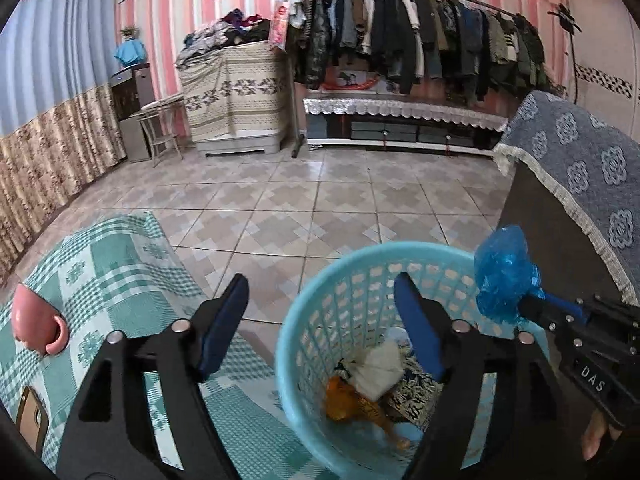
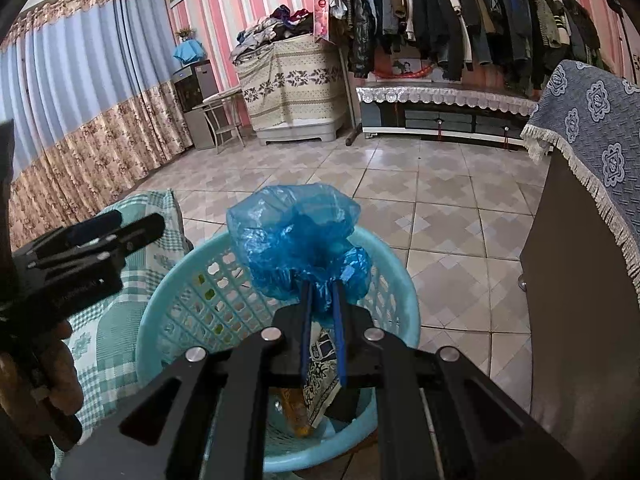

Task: Collect trash

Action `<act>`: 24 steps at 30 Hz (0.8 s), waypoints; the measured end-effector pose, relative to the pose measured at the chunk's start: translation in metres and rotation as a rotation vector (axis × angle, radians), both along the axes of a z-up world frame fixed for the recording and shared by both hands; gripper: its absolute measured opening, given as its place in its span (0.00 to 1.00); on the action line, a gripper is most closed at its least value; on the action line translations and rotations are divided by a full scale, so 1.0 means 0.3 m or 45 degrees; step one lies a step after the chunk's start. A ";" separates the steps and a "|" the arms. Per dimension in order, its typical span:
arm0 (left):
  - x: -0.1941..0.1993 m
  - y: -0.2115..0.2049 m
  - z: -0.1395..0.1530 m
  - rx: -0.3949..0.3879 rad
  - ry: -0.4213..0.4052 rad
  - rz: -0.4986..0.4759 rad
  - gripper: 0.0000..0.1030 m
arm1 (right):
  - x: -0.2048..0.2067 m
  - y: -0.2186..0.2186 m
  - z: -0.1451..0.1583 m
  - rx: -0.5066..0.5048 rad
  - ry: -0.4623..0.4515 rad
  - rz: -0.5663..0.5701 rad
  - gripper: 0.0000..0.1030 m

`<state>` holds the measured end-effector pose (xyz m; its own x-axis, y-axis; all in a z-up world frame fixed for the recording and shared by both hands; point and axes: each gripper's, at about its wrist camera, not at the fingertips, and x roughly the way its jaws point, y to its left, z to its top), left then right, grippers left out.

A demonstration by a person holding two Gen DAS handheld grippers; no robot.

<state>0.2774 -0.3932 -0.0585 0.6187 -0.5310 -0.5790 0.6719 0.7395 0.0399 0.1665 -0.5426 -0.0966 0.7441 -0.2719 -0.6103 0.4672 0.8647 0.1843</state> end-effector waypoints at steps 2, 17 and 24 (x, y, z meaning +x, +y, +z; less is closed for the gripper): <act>0.016 0.022 0.004 -0.005 -0.009 0.036 0.77 | 0.017 0.007 -0.005 0.001 0.004 0.009 0.10; -0.075 0.366 0.187 -0.096 -0.155 0.288 0.95 | 0.096 0.083 0.022 -0.040 0.035 0.056 0.86; -0.190 0.559 0.244 -0.078 -0.190 0.370 0.95 | 0.033 0.168 0.116 -0.061 -0.030 0.091 0.96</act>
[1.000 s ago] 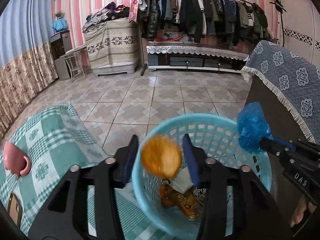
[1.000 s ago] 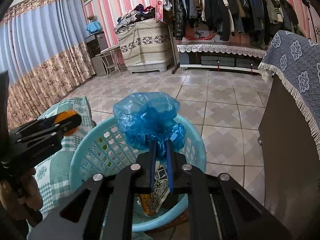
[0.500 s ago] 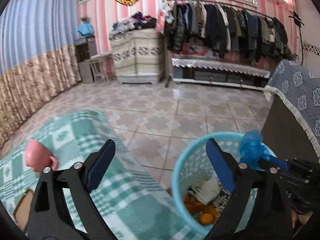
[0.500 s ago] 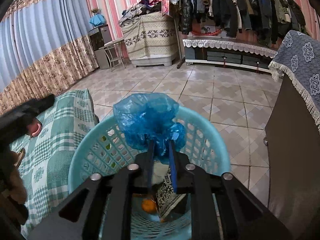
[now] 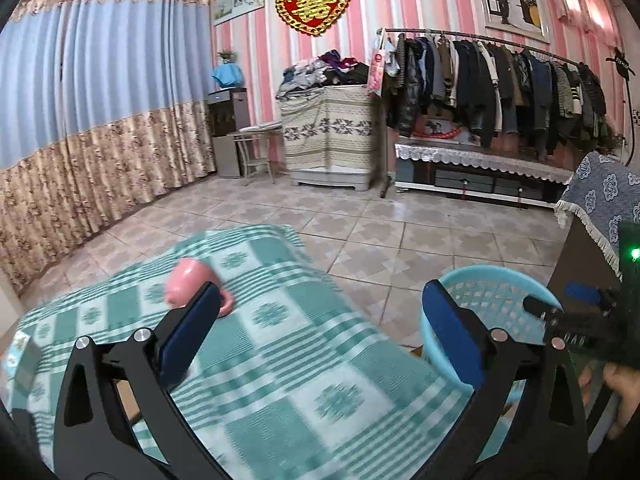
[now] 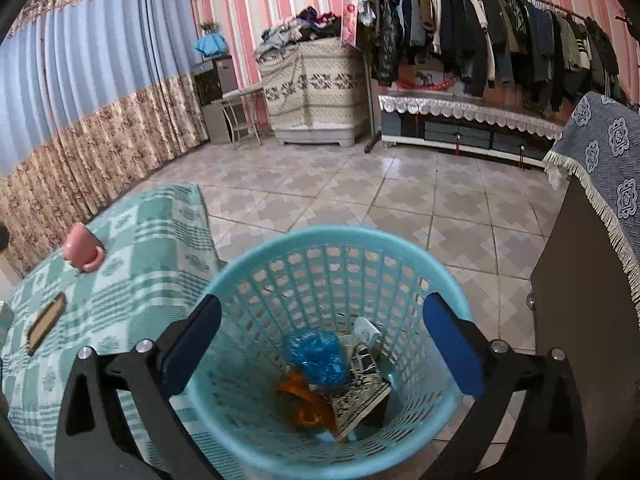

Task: Collect trash

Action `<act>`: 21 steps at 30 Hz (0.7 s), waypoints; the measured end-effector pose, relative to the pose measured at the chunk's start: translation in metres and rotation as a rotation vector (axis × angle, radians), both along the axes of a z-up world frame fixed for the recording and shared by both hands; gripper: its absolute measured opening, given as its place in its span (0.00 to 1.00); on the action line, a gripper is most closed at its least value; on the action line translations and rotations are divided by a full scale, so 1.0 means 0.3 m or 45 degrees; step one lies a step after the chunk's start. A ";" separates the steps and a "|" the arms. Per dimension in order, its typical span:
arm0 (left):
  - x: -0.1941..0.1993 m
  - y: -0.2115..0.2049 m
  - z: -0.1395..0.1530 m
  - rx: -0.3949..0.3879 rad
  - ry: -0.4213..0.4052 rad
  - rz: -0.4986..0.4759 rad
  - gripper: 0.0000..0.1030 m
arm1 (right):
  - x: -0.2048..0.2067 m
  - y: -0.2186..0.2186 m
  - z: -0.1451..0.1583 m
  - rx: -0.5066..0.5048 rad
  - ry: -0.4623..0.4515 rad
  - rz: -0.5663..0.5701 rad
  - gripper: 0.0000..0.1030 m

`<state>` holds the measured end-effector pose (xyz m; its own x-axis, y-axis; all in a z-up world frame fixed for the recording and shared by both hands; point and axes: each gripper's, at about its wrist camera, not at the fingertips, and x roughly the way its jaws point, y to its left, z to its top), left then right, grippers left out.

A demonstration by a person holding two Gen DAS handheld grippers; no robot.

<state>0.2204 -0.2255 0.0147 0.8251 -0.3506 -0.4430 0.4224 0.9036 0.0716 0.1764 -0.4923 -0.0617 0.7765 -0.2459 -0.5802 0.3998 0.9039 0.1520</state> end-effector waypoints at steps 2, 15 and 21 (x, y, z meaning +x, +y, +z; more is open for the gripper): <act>-0.033 0.058 0.015 -0.004 0.029 0.028 0.95 | -0.021 0.038 0.027 -0.002 -0.017 0.029 0.96; -0.303 0.352 0.064 -0.109 -0.001 0.200 0.95 | -0.228 0.345 0.193 -0.079 -0.151 0.197 0.96; -0.436 0.466 0.049 -0.101 -0.005 0.320 0.95 | -0.326 0.515 0.201 -0.115 -0.183 0.298 0.96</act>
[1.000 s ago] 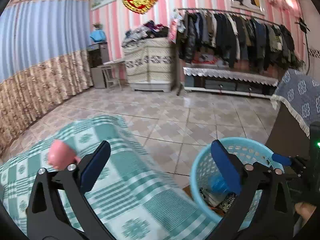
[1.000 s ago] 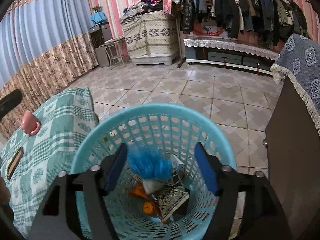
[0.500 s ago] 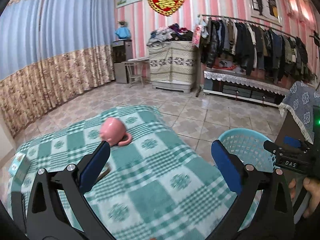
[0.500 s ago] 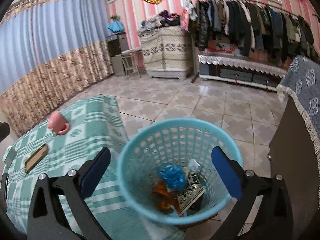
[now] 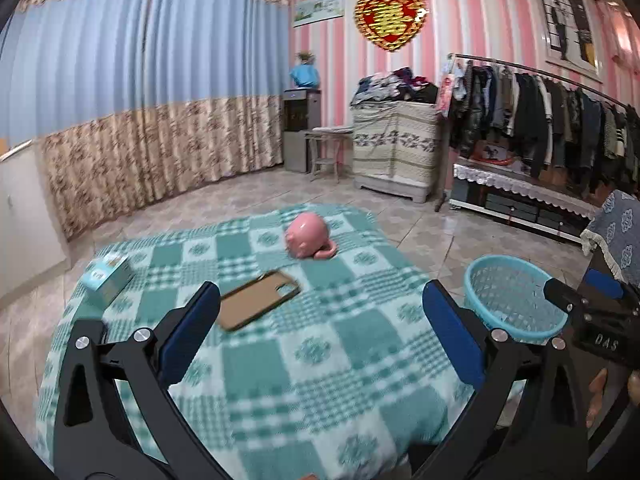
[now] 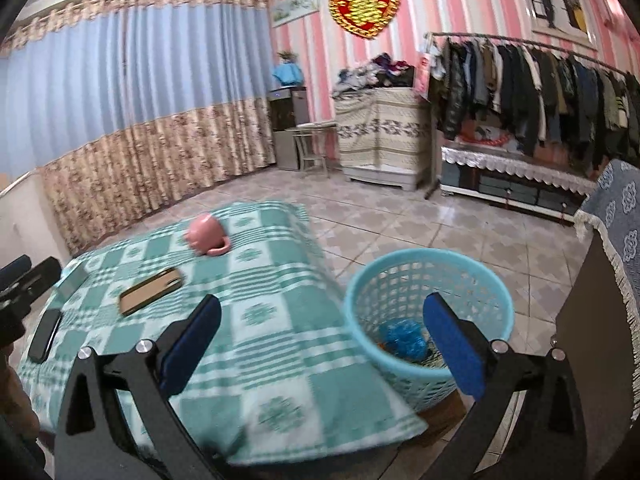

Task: Collect trash

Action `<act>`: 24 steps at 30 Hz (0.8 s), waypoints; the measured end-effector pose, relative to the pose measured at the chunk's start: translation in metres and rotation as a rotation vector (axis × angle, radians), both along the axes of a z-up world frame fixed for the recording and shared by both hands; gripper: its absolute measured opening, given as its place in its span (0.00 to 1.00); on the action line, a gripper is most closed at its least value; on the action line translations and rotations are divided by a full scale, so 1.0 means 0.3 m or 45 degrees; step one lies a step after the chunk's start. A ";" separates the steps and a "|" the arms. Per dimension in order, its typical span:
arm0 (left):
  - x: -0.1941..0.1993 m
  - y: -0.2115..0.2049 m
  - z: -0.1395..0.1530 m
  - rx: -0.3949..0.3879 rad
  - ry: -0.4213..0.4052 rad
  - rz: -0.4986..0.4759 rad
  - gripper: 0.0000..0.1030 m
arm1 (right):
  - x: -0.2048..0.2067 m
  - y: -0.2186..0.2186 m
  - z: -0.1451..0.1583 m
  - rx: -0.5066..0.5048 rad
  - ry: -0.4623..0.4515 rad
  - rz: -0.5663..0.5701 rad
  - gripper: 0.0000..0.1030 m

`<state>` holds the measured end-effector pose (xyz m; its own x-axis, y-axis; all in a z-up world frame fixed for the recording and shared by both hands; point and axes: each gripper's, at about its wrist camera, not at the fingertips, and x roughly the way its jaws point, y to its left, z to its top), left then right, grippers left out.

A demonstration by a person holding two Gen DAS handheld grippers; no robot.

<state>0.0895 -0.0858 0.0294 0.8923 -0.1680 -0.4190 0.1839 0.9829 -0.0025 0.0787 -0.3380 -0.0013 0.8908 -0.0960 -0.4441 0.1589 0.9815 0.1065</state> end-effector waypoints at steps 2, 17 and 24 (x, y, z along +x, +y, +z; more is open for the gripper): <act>-0.034 0.031 -0.007 -0.021 0.015 0.014 0.95 | -0.029 0.043 -0.004 -0.003 -0.014 0.025 0.96; -0.246 0.170 -0.062 -0.030 -0.053 0.138 0.95 | -0.192 0.211 0.012 -0.052 -0.111 0.104 0.96; -0.276 0.175 -0.061 -0.030 -0.096 0.153 0.95 | -0.203 0.249 0.032 -0.095 -0.126 0.116 0.96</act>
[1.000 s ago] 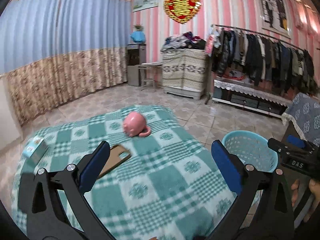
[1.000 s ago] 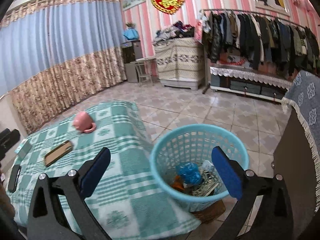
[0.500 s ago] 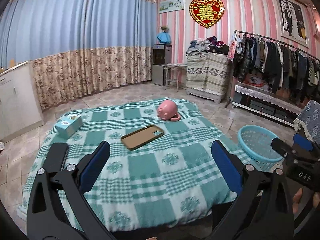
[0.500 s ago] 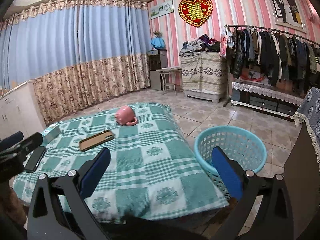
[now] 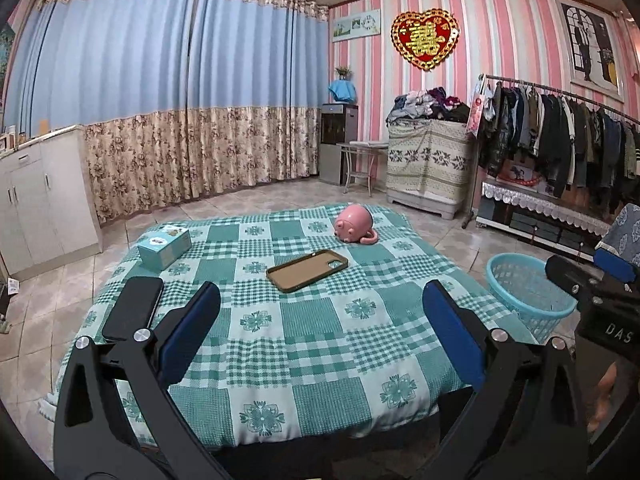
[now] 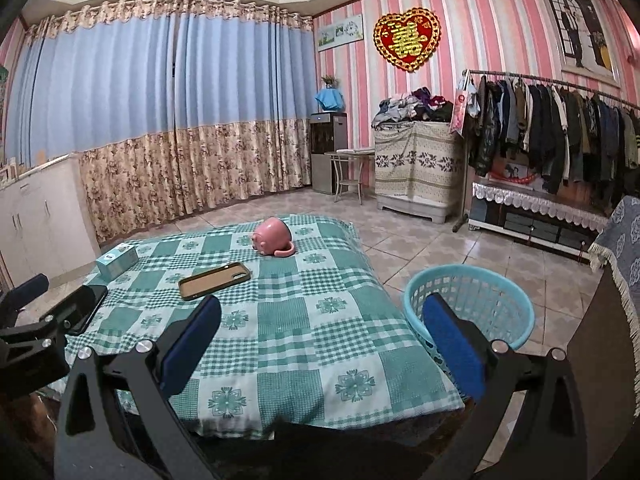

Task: Collect trash

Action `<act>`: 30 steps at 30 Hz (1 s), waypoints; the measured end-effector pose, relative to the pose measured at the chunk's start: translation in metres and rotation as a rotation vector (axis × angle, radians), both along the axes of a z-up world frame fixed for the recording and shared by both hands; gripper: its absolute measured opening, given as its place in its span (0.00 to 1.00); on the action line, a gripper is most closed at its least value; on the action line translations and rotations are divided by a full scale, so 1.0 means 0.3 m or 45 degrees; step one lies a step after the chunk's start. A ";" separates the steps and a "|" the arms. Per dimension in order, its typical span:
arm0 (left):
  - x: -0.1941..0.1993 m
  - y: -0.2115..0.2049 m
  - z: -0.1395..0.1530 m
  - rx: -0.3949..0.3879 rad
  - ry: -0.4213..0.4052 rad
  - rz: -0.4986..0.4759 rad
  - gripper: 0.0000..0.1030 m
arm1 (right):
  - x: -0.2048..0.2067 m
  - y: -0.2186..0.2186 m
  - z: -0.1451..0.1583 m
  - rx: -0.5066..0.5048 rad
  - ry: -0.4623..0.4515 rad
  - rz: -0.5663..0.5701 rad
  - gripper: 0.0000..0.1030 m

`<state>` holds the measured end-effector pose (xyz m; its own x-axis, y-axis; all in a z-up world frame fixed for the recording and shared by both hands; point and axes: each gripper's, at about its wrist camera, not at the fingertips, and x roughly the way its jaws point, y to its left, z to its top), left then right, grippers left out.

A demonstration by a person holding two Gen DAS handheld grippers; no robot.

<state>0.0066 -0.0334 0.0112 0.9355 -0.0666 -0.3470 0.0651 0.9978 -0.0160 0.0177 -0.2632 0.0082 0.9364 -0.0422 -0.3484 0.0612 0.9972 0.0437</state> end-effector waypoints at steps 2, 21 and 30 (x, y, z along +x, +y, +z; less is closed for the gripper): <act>-0.003 -0.001 0.006 0.005 -0.005 0.003 0.95 | -0.002 0.004 0.001 0.006 0.004 0.007 0.96; -0.005 0.022 -0.007 -0.038 -0.009 0.002 0.95 | 0.001 0.042 -0.010 -0.050 -0.013 0.014 0.96; 0.001 0.028 -0.009 -0.028 -0.015 0.019 0.95 | 0.015 0.043 -0.024 -0.029 0.010 0.018 0.96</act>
